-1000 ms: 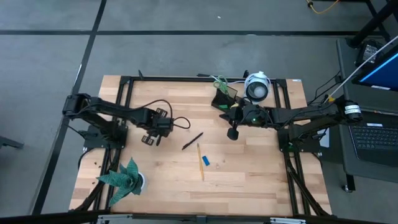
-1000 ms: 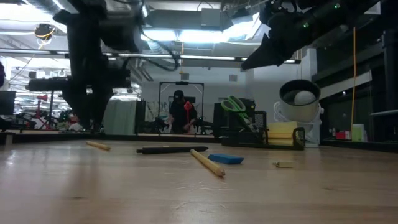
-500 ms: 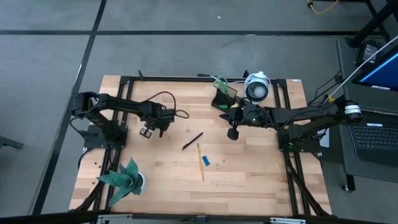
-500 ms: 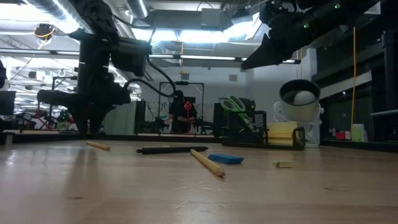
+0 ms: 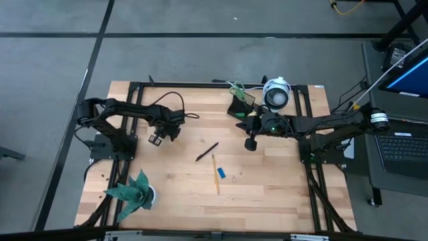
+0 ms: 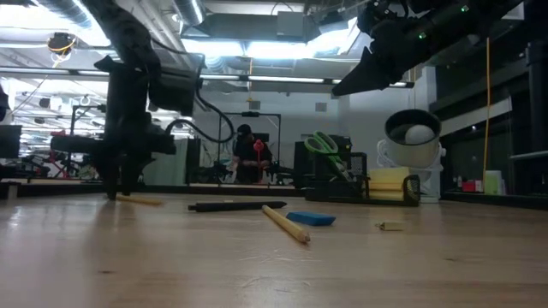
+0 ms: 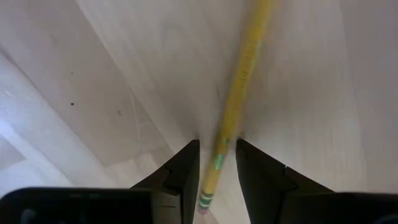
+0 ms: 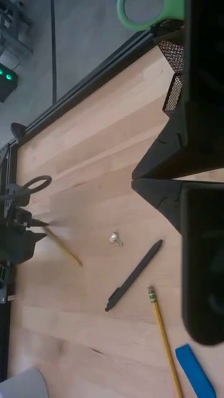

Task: Pick and place office supplies into organizer
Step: Put the top yellow pencil into the metal mesh desk organizer

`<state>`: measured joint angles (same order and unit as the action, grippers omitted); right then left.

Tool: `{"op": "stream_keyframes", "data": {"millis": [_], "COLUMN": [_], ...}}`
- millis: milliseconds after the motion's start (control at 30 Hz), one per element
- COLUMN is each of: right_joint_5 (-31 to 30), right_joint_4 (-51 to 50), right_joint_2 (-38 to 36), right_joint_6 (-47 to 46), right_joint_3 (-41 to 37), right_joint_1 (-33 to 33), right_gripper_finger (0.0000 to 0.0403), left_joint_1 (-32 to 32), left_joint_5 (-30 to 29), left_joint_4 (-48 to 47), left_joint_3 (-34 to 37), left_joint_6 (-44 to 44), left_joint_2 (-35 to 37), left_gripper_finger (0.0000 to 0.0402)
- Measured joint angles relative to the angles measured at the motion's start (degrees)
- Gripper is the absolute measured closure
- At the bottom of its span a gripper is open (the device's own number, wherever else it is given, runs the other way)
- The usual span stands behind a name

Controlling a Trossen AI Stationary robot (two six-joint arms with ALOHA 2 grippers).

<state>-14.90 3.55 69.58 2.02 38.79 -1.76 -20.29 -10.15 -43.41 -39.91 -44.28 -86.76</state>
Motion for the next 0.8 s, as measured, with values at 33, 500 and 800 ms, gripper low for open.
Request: {"op": "stream_keyframes", "data": {"millis": [33,500,800], "right_joint_5": [0.0,0.0,0.0], "right_joint_4": [0.0,0.0,0.0], "right_joint_2": [0.0,0.0,0.0], "right_joint_6": [0.0,0.2,0.2], "right_joint_3": [0.0,0.0,0.0], "right_joint_1": [0.0,0.0,0.0], "right_gripper_finger": [0.0391,0.0391,0.0391], "left_joint_1": [-0.3,-0.7,-0.7], "left_joint_5": [0.2,2.3,3.6], "left_joint_4": [0.1,1.0,0.8], "left_joint_3": [0.4,0.9,0.9], "left_joint_6": [0.0,2.4,9.1], "left_joint_2": [0.0,0.0,0.0], "left_gripper_finger": [0.0300,0.0337,0.0389]}}
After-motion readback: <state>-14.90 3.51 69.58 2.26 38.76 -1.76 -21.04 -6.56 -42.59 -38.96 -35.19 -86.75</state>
